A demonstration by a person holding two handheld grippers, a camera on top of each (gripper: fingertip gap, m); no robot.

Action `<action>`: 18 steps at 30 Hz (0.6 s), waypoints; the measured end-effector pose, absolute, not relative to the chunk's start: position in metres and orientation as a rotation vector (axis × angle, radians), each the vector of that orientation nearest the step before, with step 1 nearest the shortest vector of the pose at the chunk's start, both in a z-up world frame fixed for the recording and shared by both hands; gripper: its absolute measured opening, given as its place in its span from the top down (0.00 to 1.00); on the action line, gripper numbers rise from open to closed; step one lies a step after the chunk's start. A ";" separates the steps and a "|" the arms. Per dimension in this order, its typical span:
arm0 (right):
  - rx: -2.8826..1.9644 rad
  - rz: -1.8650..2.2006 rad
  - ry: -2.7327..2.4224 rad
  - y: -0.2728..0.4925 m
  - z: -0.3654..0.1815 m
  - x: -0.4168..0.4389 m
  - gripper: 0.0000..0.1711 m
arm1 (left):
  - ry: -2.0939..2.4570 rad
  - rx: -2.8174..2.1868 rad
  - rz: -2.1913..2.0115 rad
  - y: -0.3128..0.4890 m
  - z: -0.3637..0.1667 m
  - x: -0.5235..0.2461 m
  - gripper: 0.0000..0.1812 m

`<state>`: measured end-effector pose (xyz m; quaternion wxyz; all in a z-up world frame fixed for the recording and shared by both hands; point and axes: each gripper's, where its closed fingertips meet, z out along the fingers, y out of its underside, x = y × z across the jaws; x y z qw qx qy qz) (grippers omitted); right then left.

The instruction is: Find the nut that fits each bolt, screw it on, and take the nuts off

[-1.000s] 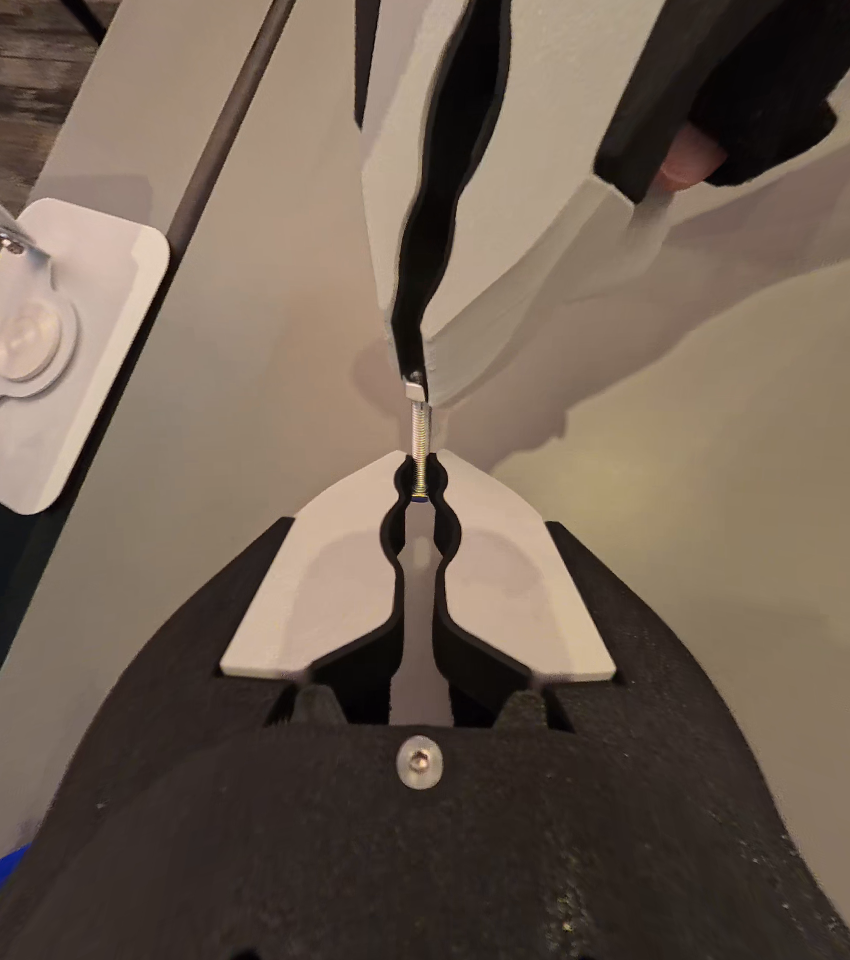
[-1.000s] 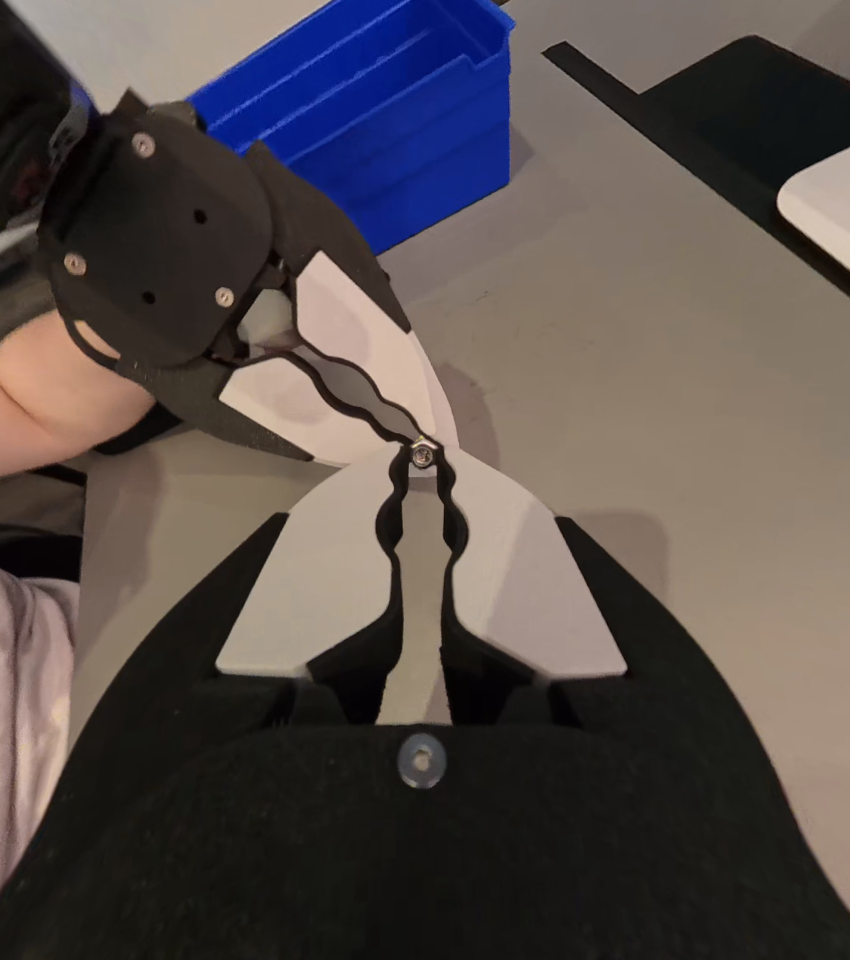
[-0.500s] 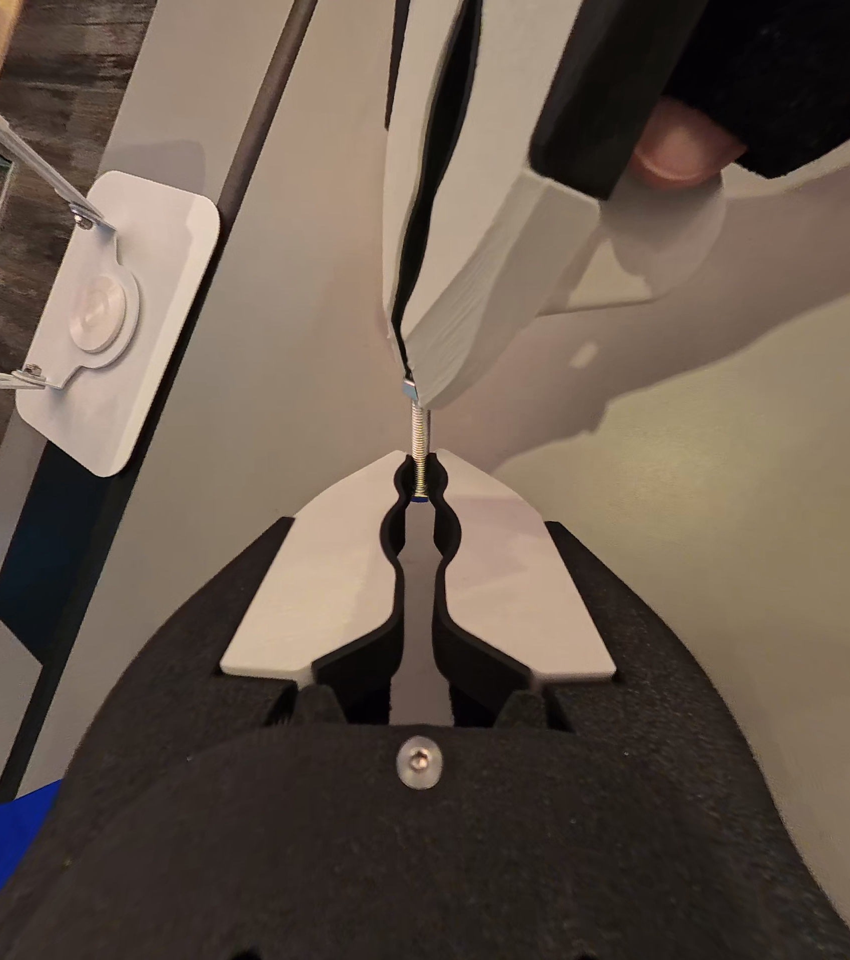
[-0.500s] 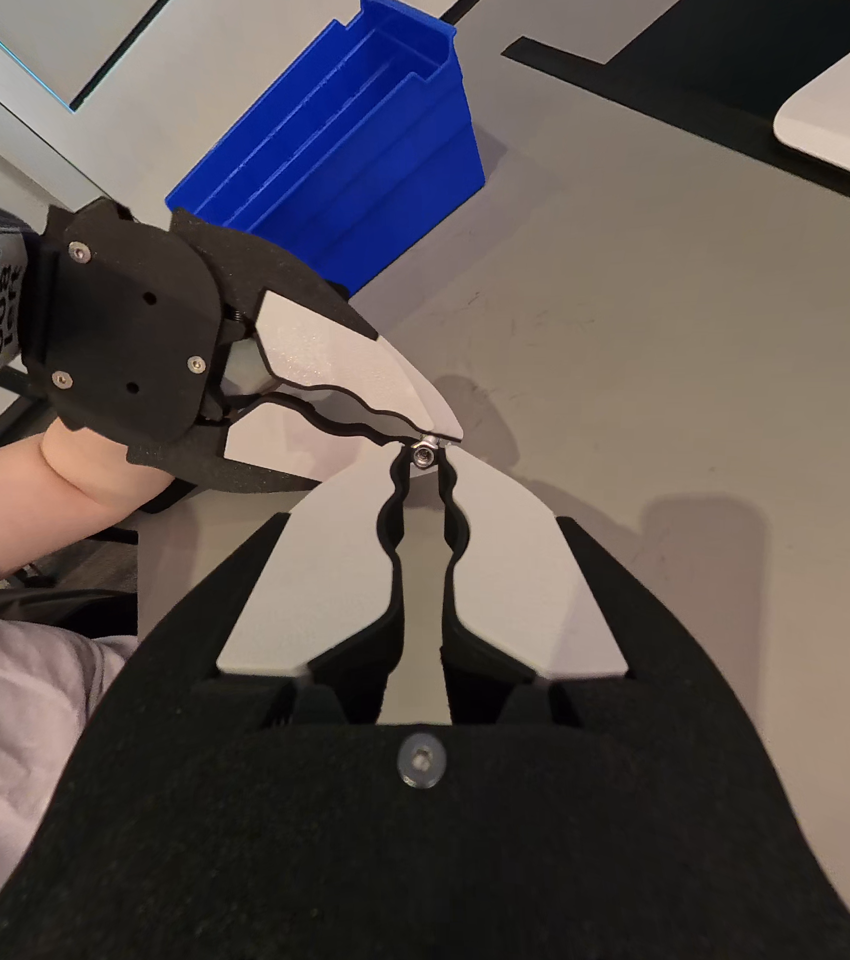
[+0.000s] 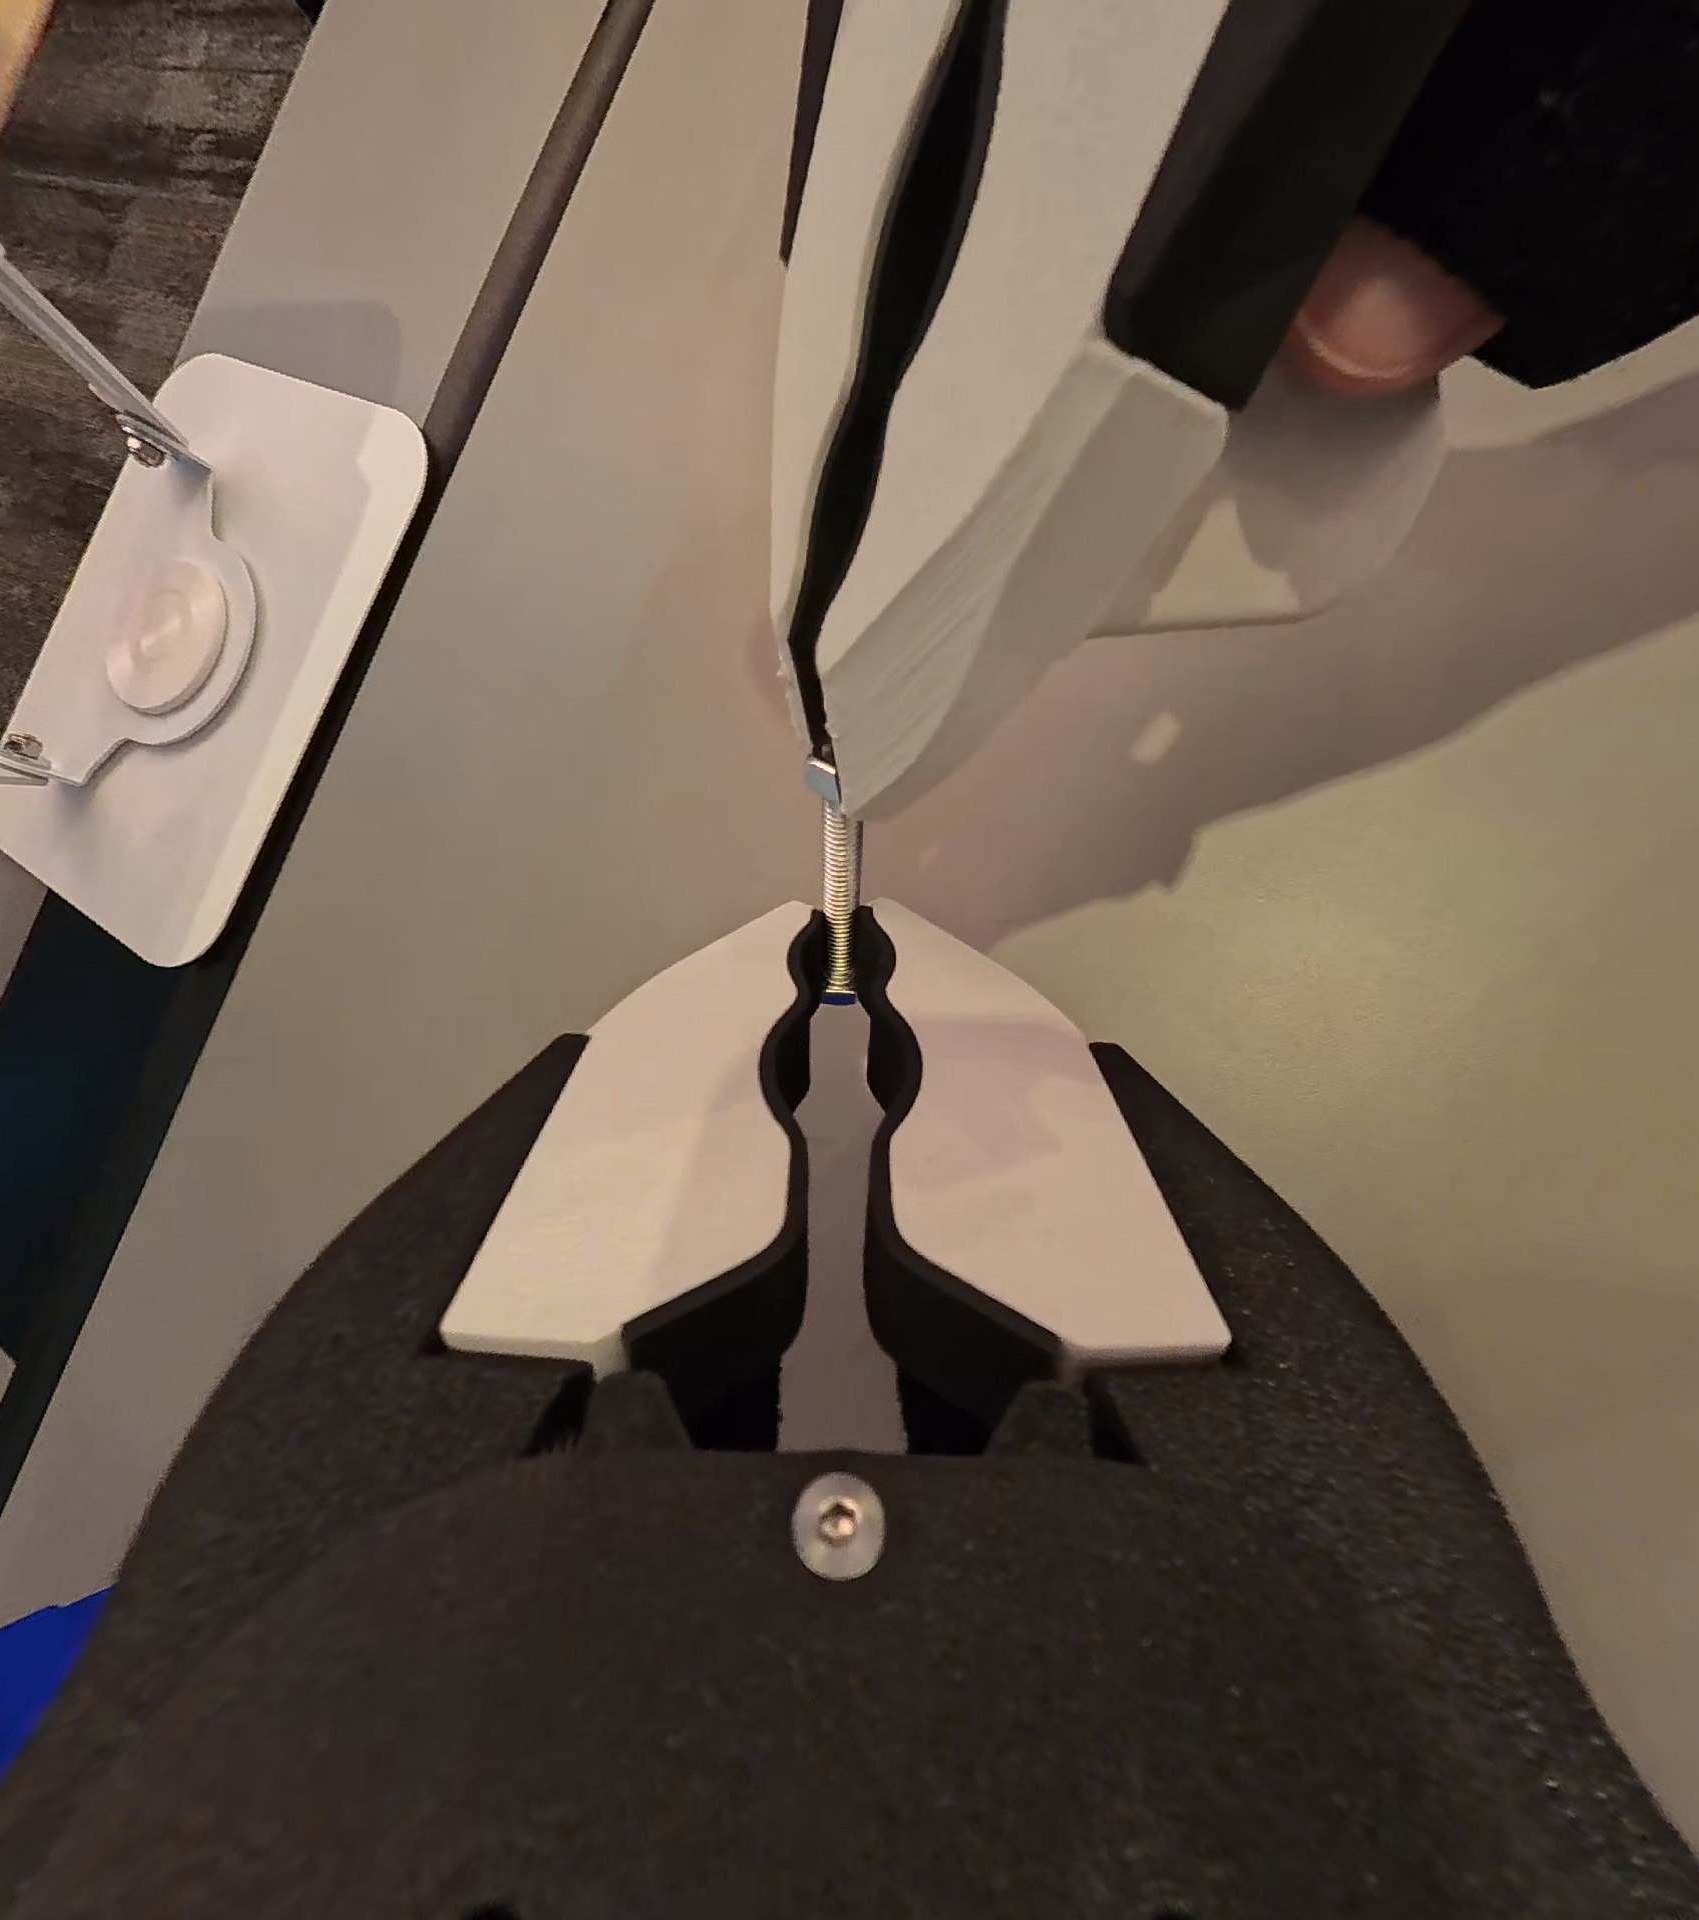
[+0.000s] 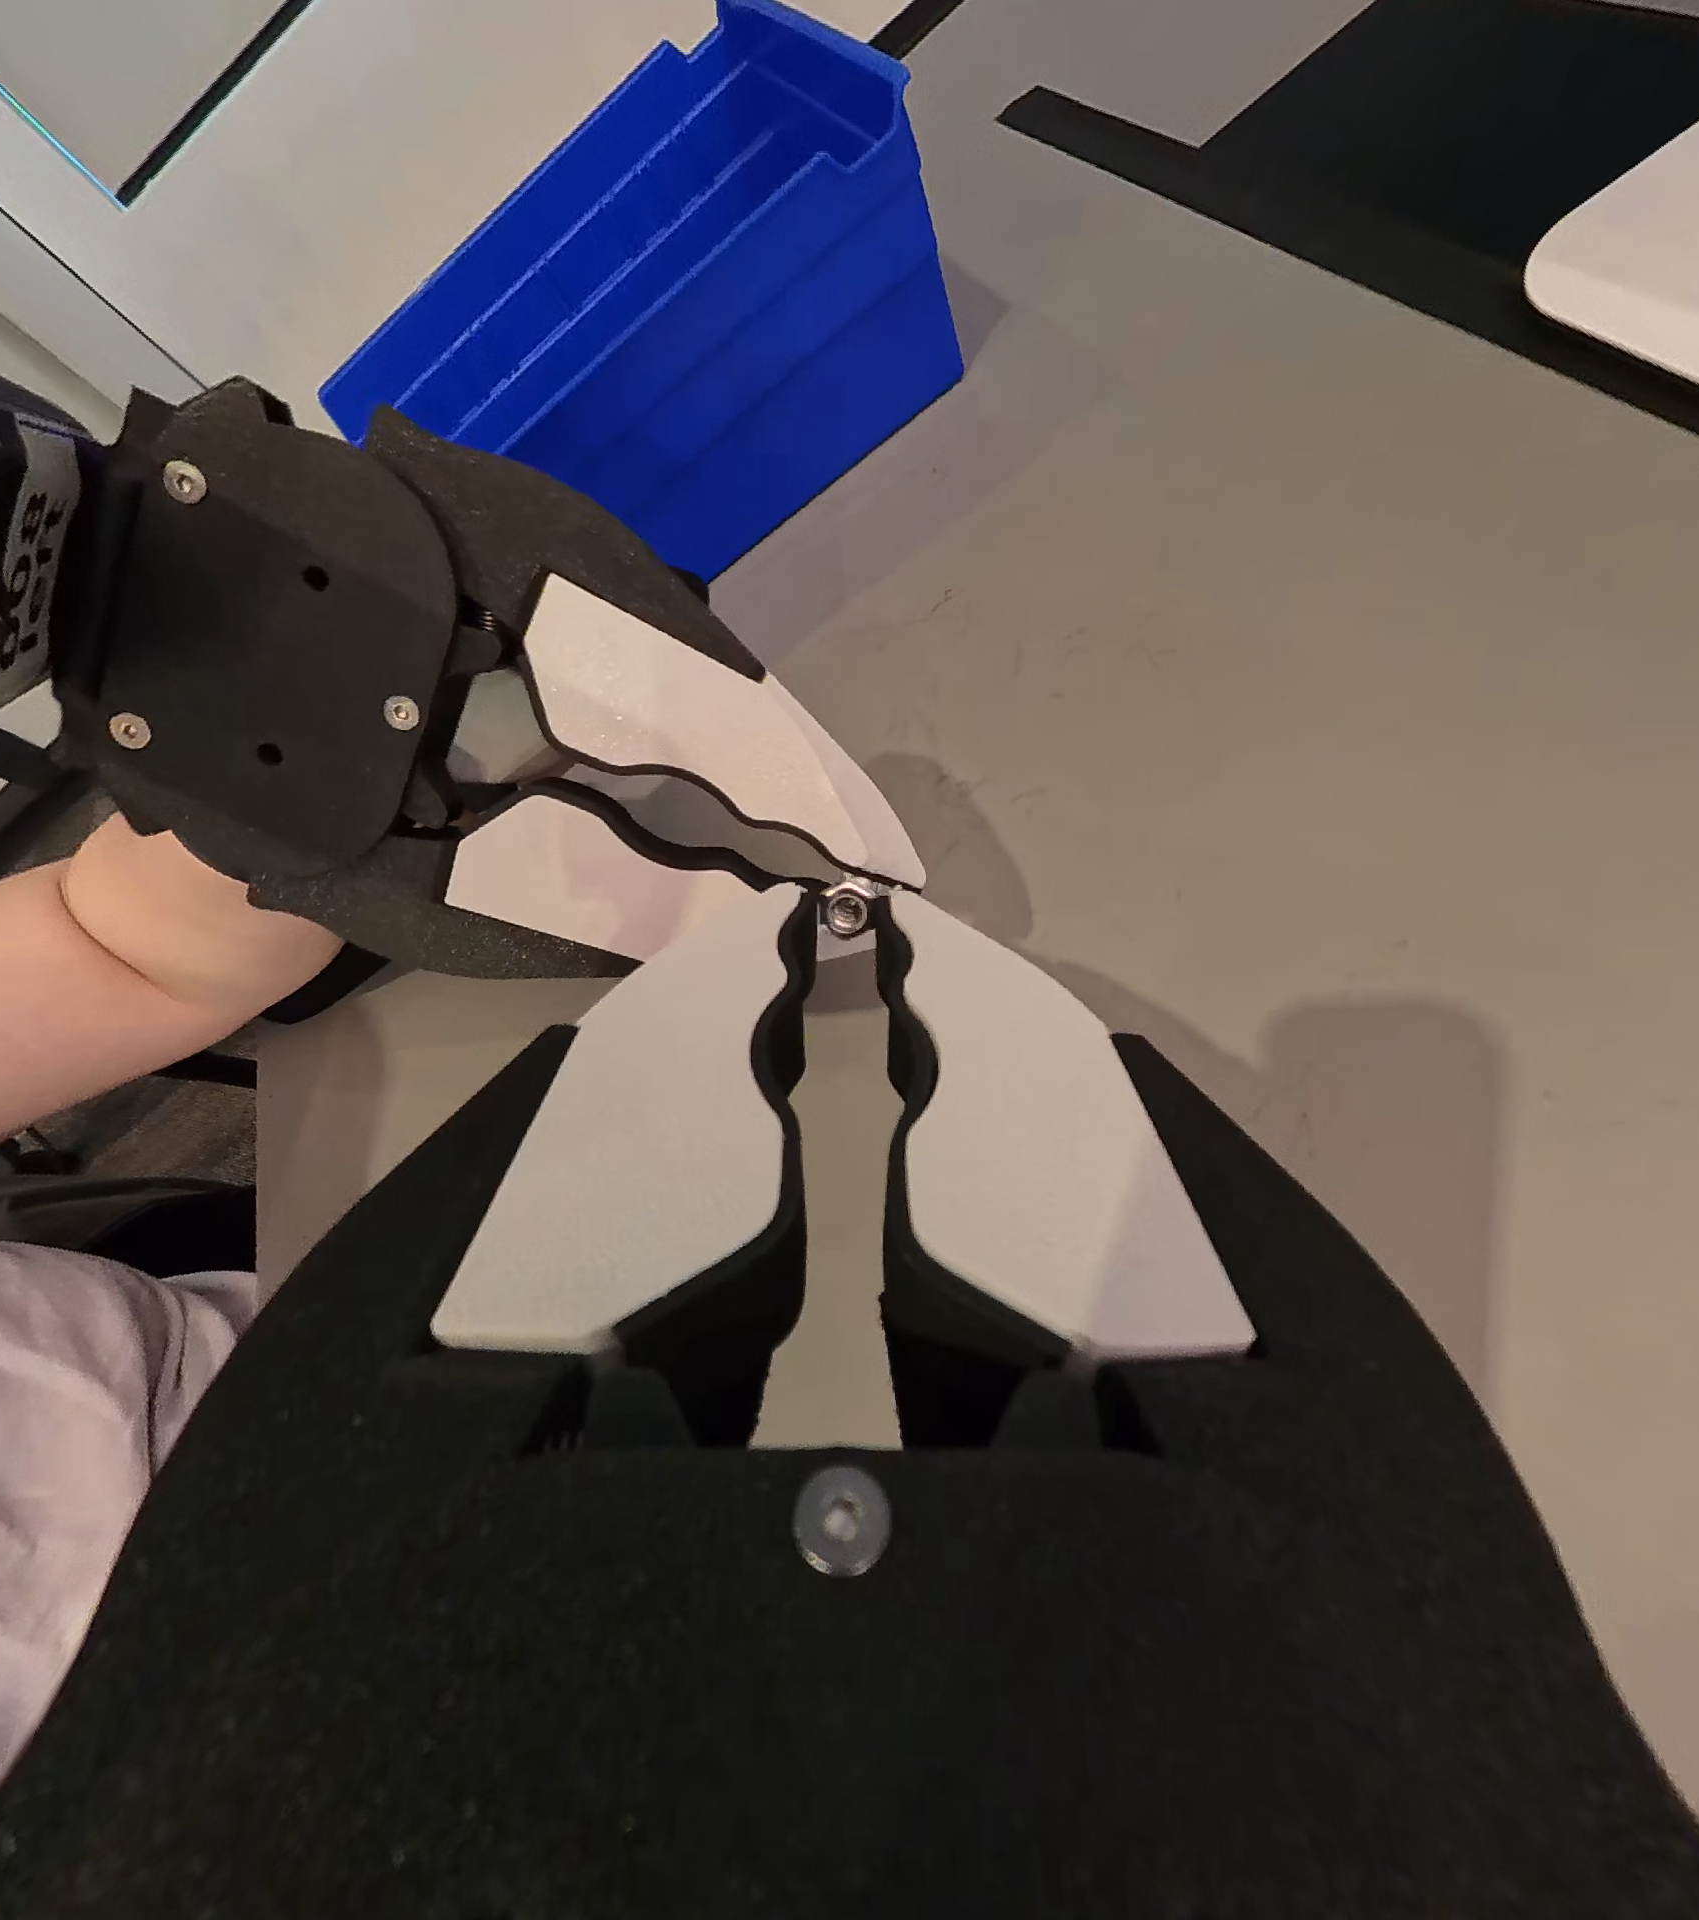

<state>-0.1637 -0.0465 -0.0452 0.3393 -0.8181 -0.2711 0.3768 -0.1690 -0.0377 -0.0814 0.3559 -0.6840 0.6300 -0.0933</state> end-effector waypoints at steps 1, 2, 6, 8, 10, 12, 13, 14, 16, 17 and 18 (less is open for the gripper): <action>-2.127 0.979 -0.709 -0.046 -0.045 -0.164 0.94 | 1.626 -1.767 -0.242 -0.038 -0.081 -0.169 0.97; -2.125 0.976 -0.714 -0.047 -0.045 -0.164 0.94 | 1.627 -1.766 -0.240 -0.037 -0.081 -0.169 0.97; -2.114 0.964 -0.732 -0.047 -0.044 -0.165 0.93 | 1.629 -1.766 -0.238 -0.037 -0.081 -0.169 0.97; -2.113 0.961 -0.736 -0.047 -0.044 -0.165 0.93 | 1.629 -1.767 -0.240 -0.037 -0.081 -0.169 0.97; -2.111 0.959 -0.738 -0.047 -0.044 -0.165 0.93 | 1.629 -1.766 -0.243 -0.037 -0.081 -0.170 0.97; -2.111 0.959 -0.741 -0.047 -0.044 -0.165 0.93 | 1.628 -1.767 -0.247 -0.037 -0.080 -0.170 0.97; -2.112 0.959 -0.744 -0.047 -0.044 -0.165 0.93 | 1.628 -1.766 -0.249 -0.037 -0.080 -0.170 0.97; -2.113 0.958 -0.746 -0.047 -0.045 -0.165 0.93 | 1.627 -1.766 -0.251 -0.037 -0.080 -0.170 0.97; -2.111 0.955 -0.749 -0.047 -0.045 -0.165 0.93 | 1.626 -1.766 -0.253 -0.037 -0.080 -0.170 0.97; -2.110 0.955 -0.752 -0.047 -0.045 -0.165 0.93 | 1.626 -1.765 -0.252 -0.037 -0.080 -0.170 0.97; -2.105 0.956 -0.754 -0.047 -0.044 -0.165 0.93 | 1.625 -1.764 -0.254 -0.037 -0.080 -0.170 0.98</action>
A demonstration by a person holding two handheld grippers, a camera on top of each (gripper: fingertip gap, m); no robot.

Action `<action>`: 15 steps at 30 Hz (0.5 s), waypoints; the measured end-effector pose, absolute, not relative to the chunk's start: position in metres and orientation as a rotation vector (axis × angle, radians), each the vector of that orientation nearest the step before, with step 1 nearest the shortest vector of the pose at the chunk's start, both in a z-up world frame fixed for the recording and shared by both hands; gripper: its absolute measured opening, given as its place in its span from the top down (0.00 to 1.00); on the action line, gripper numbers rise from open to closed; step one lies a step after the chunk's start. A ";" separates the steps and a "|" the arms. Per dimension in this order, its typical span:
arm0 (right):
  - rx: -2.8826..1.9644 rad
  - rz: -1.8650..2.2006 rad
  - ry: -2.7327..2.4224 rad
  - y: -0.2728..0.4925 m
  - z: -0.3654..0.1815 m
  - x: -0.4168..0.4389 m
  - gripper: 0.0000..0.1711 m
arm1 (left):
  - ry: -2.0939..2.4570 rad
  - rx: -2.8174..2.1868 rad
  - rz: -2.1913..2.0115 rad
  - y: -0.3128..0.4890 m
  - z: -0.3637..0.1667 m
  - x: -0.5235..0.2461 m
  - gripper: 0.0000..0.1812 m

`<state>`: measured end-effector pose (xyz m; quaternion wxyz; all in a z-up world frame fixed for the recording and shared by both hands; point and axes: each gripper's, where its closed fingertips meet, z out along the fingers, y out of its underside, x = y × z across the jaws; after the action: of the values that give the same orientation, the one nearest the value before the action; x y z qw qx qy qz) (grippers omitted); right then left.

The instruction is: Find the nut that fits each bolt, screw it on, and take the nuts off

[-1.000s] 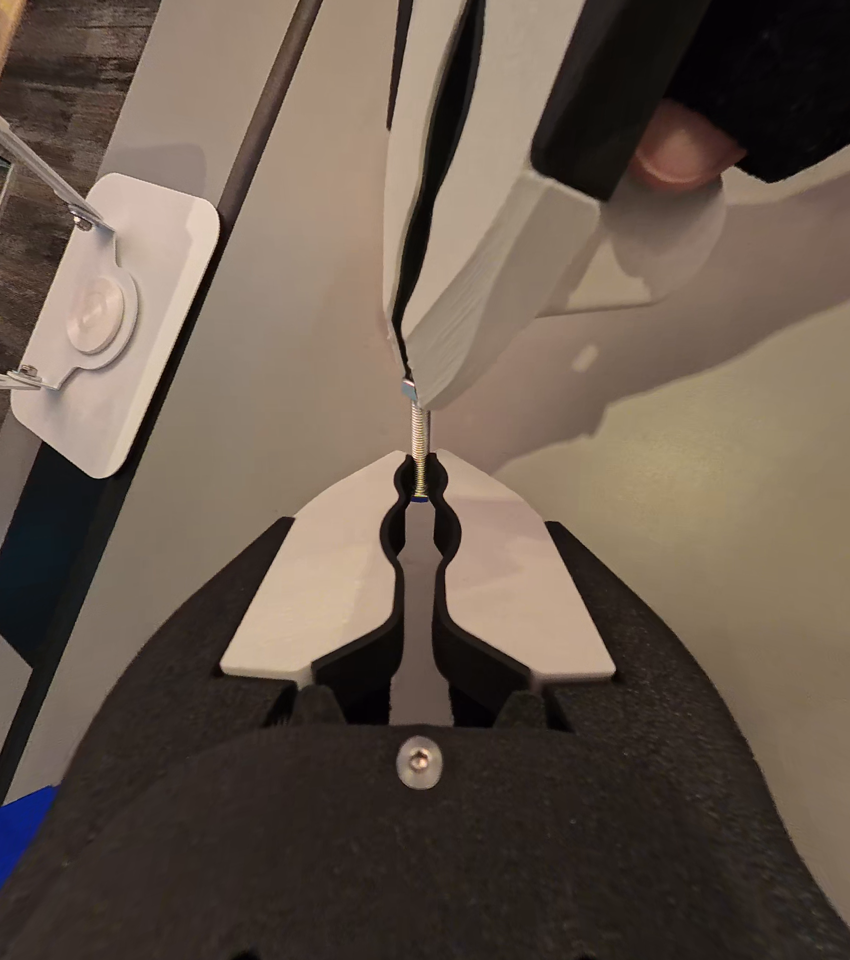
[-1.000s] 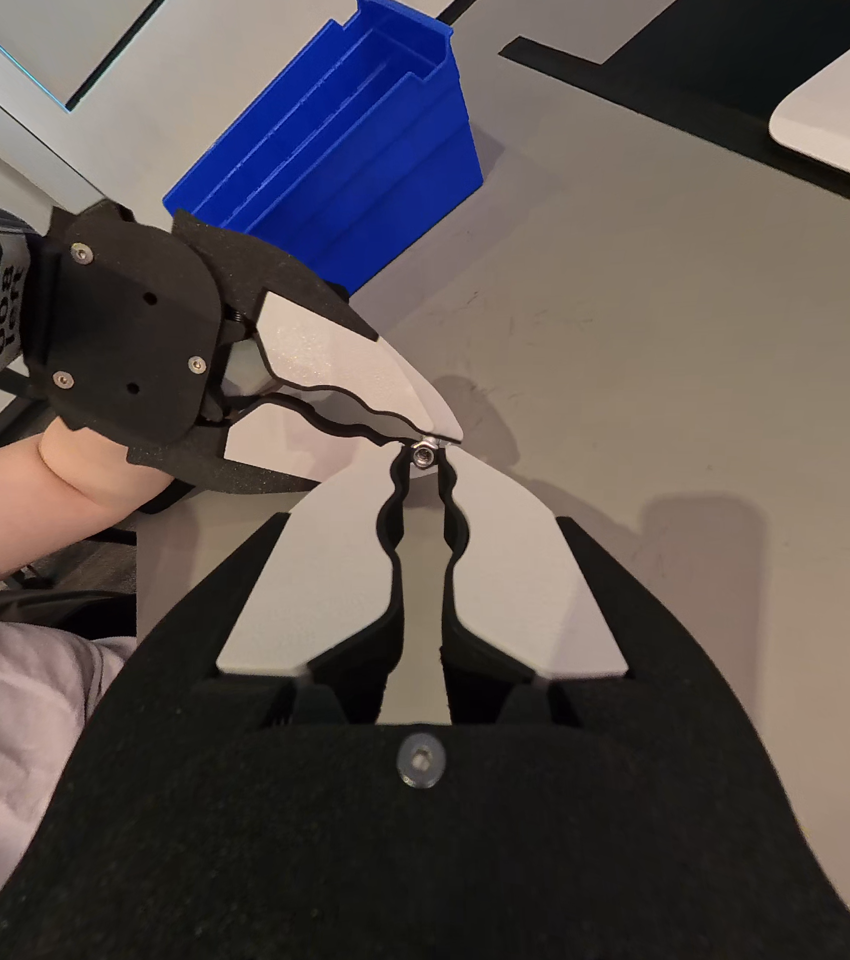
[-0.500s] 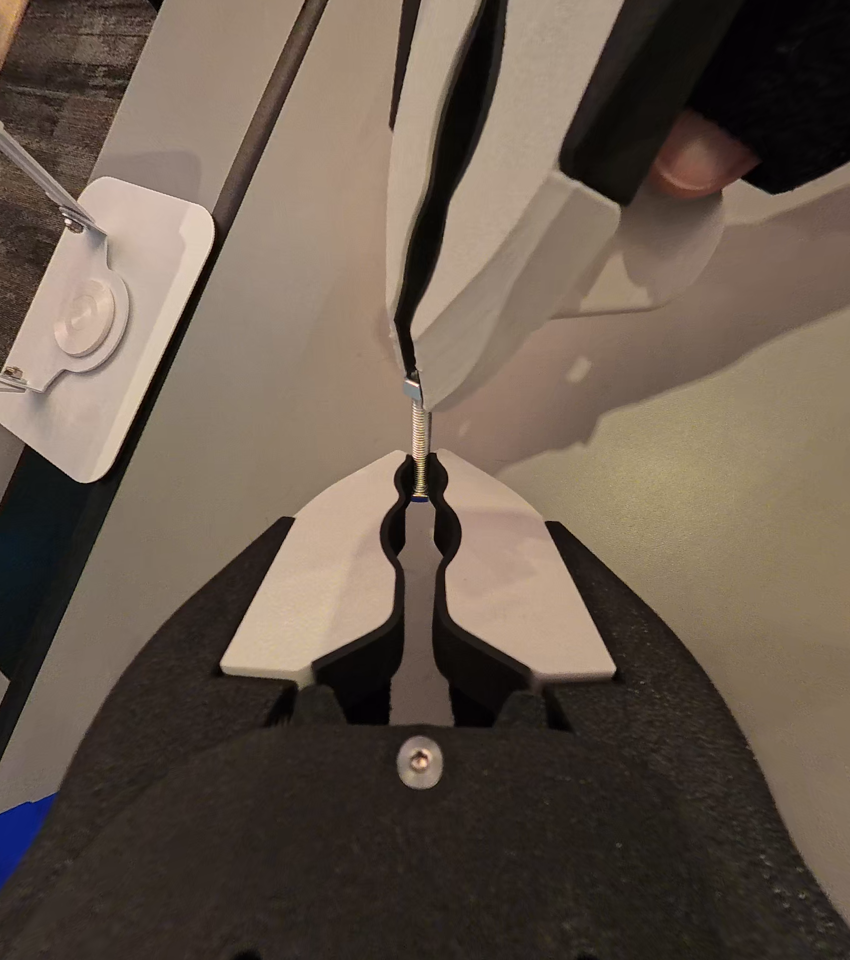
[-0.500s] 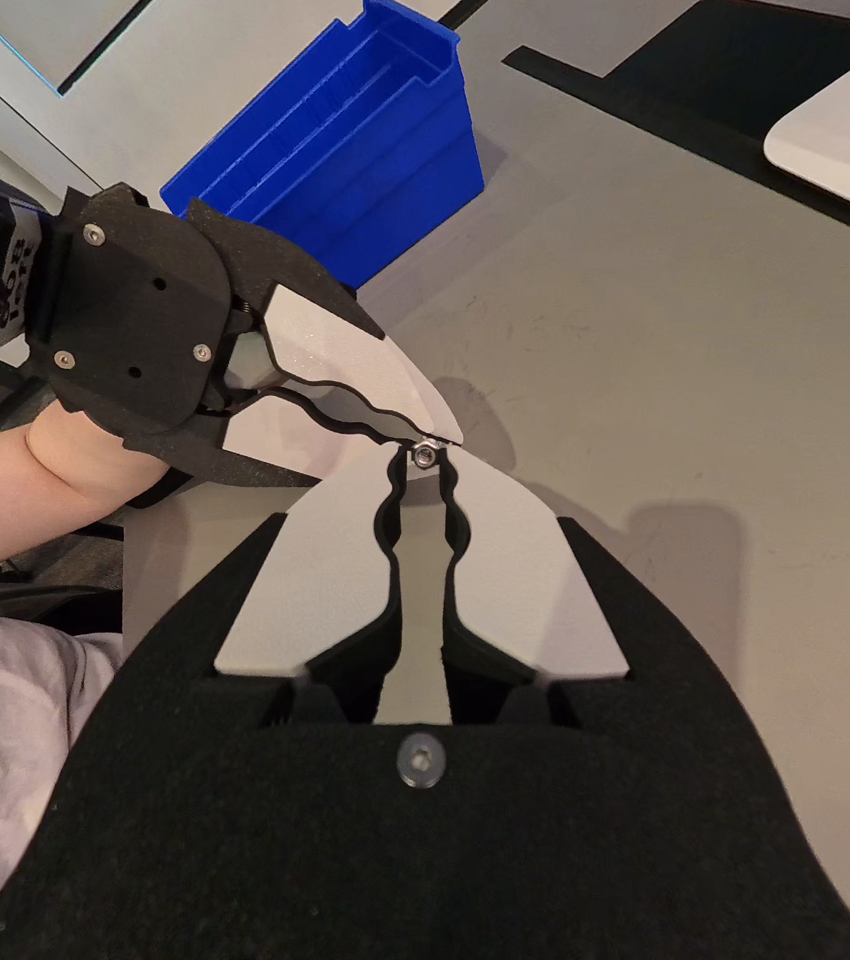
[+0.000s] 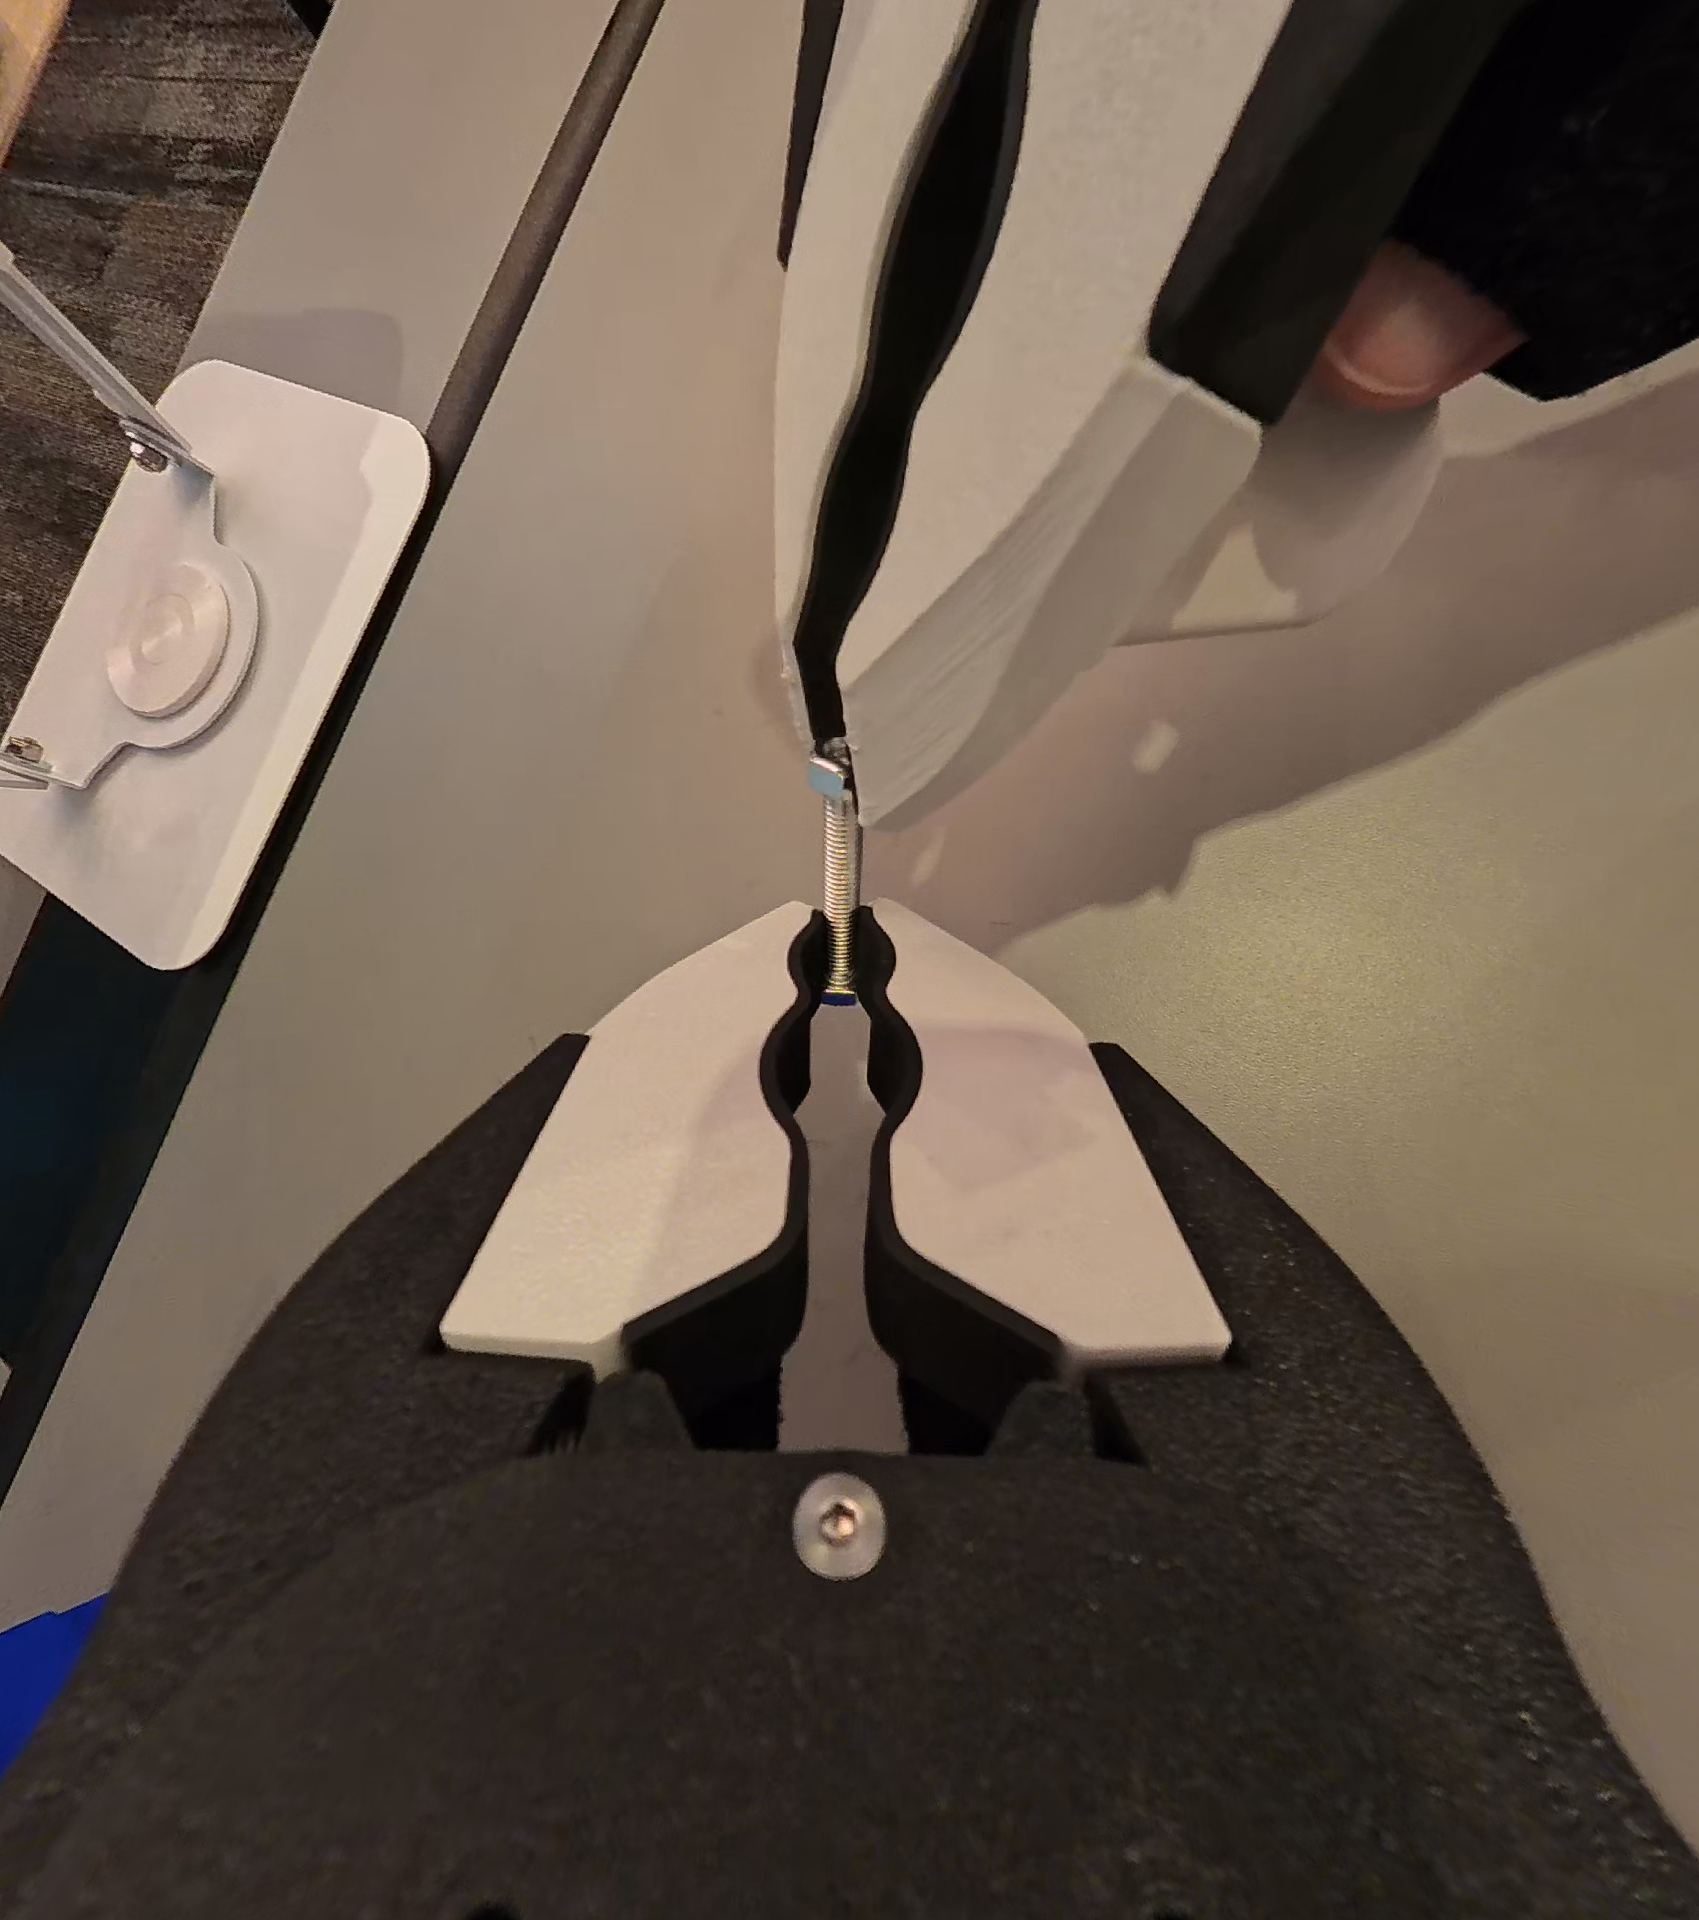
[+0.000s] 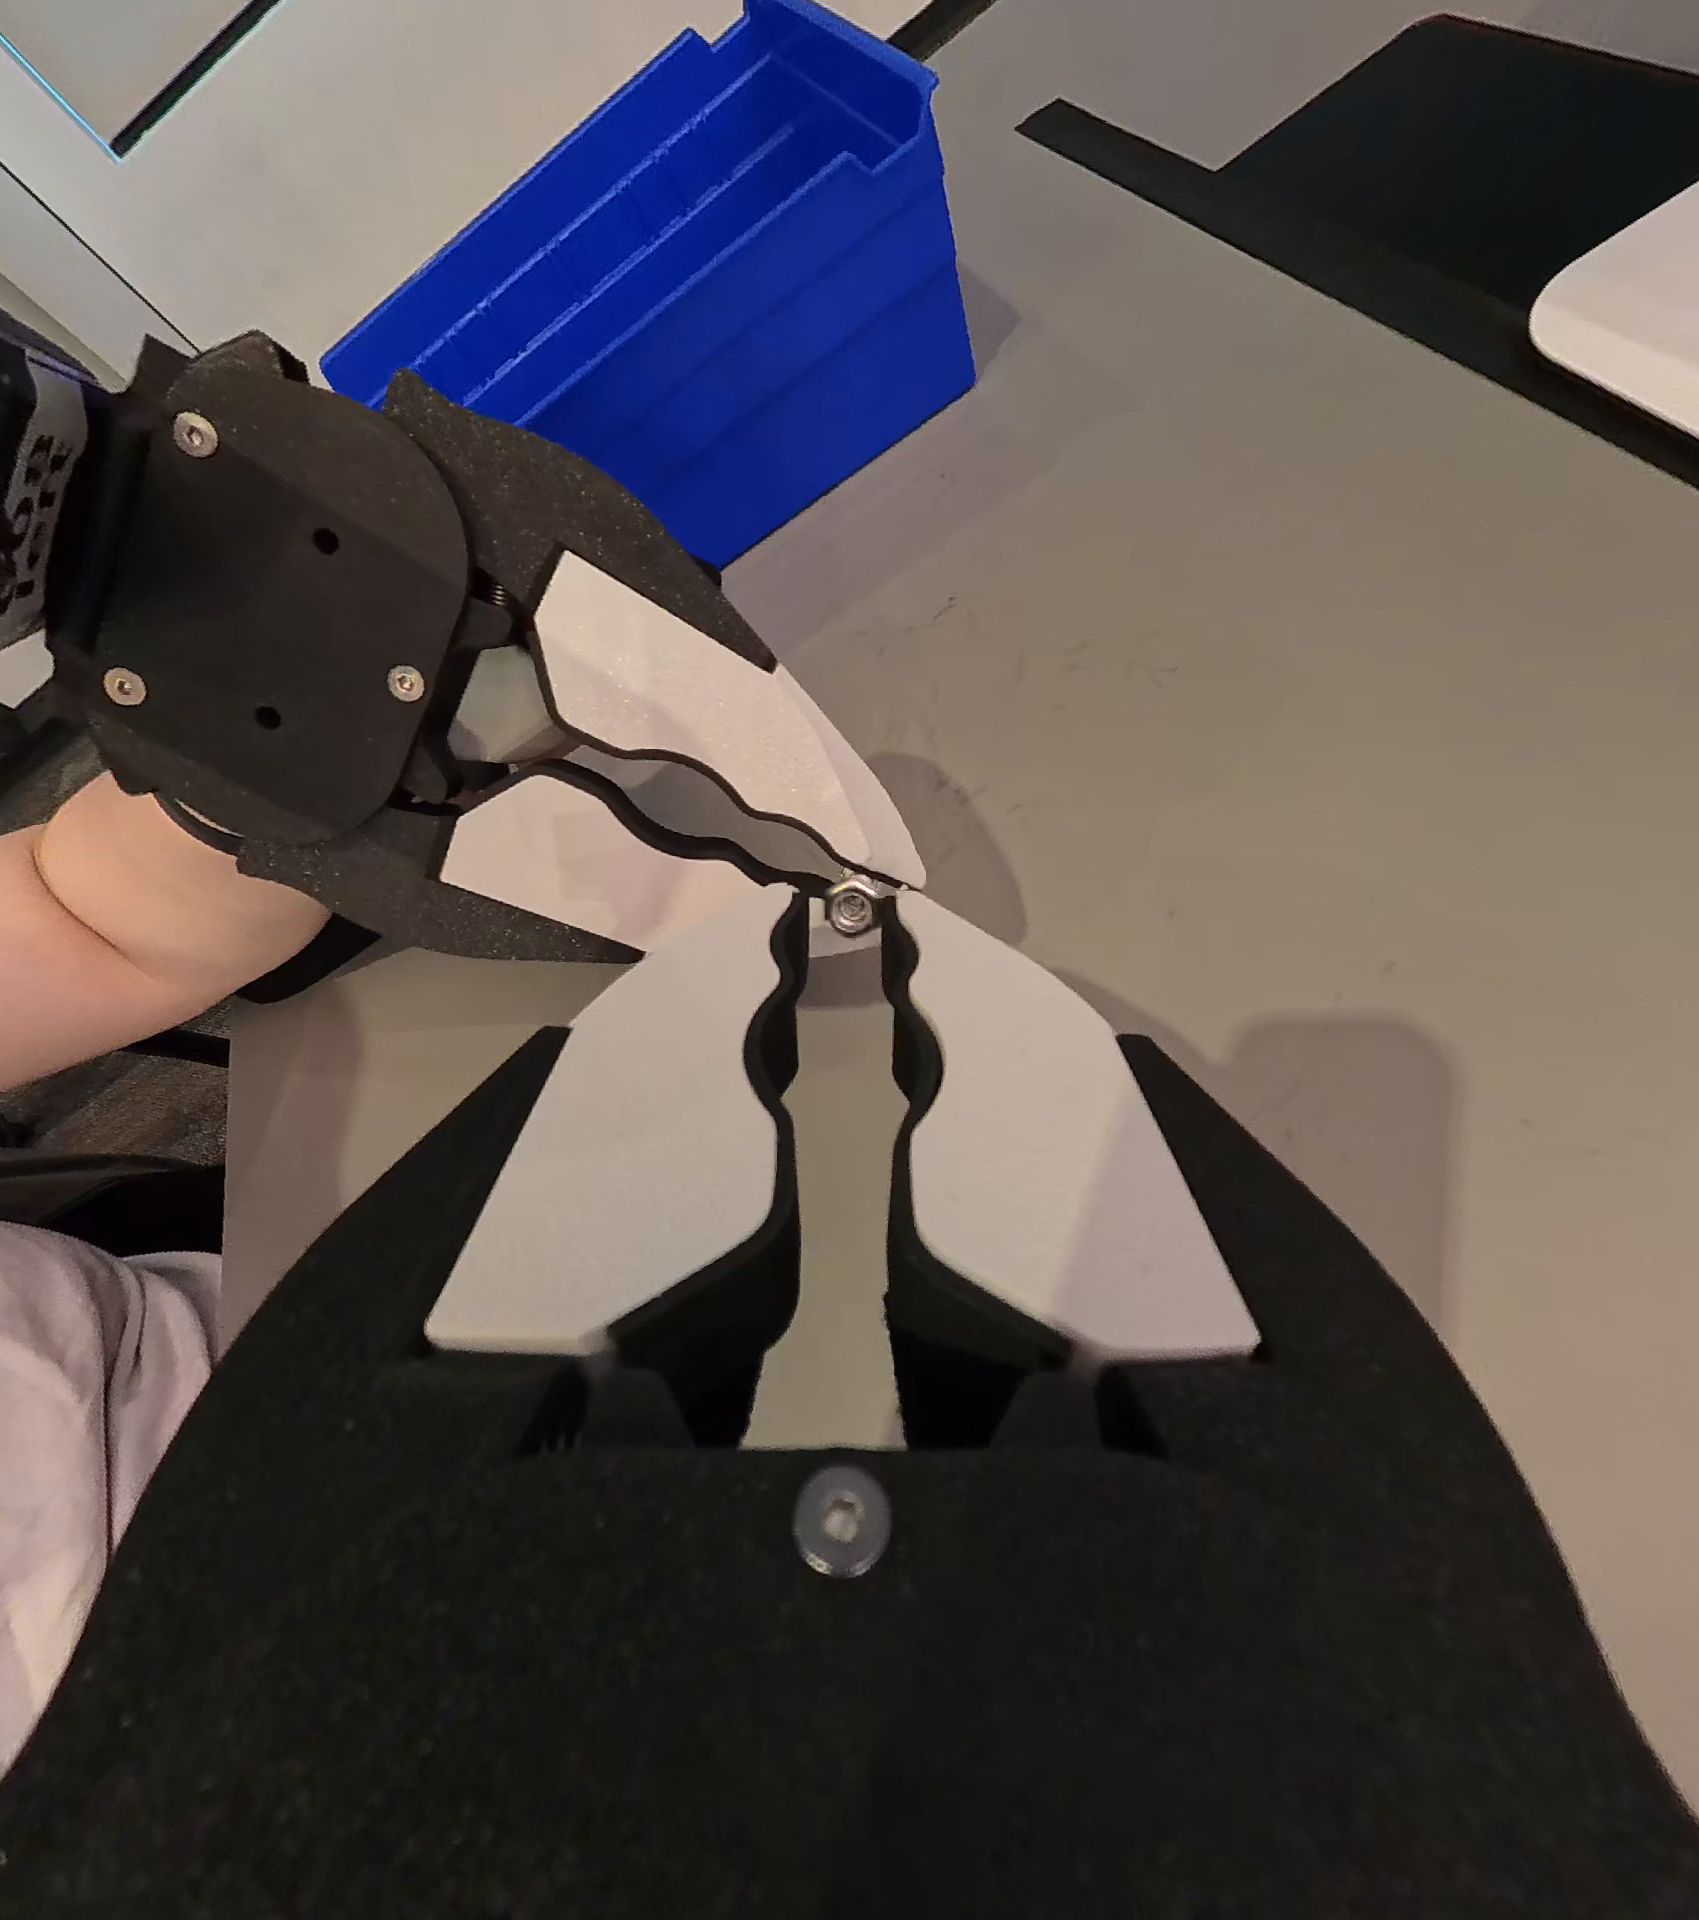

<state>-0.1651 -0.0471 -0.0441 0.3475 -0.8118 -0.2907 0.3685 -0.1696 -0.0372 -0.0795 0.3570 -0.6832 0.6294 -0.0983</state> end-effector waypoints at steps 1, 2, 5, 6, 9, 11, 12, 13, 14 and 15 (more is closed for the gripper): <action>-2.099 0.953 -0.752 -0.046 -0.043 -0.165 0.93 | 1.624 -1.762 -0.256 -0.037 -0.079 -0.169 0.98; -2.094 0.951 -0.750 -0.046 -0.043 -0.165 0.92 | 1.622 -1.762 -0.257 -0.037 -0.079 -0.169 0.98; -2.095 0.948 -0.754 -0.046 -0.042 -0.164 0.90 | 1.619 -1.761 -0.260 -0.037 -0.078 -0.170 0.97; -2.093 0.946 -0.755 -0.046 -0.042 -0.164 0.89 | 1.618 -1.762 -0.262 -0.037 -0.078 -0.170 0.97; -2.083 0.937 -0.763 -0.045 -0.042 -0.164 0.87 | 1.614 -1.763 -0.282 -0.038 -0.077 -0.169 0.97; -2.082 0.910 -0.772 -0.044 -0.042 -0.163 0.84 | 1.608 -1.762 -0.304 -0.038 -0.076 -0.168 0.97; -2.075 0.890 -0.775 -0.042 -0.041 -0.162 0.82 | 1.602 -1.763 -0.318 -0.038 -0.076 -0.168 0.98; -2.059 0.872 -0.784 -0.041 -0.039 -0.161 0.80 | 1.596 -1.767 -0.338 -0.038 -0.075 -0.168 0.97; -2.034 0.855 -0.800 -0.040 -0.035 -0.160 0.78 | 1.586 -1.772 -0.361 -0.037 -0.074 -0.168 0.97; -1.996 0.844 -0.829 -0.041 -0.030 -0.160 0.77 | 1.573 -1.774 -0.386 -0.036 -0.073 -0.168 0.97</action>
<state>-0.1598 -0.0409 -0.0296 0.3993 -0.7887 -0.3276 0.3335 -0.1685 -0.0362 -0.0728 0.3613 -0.6887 0.6104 -0.1500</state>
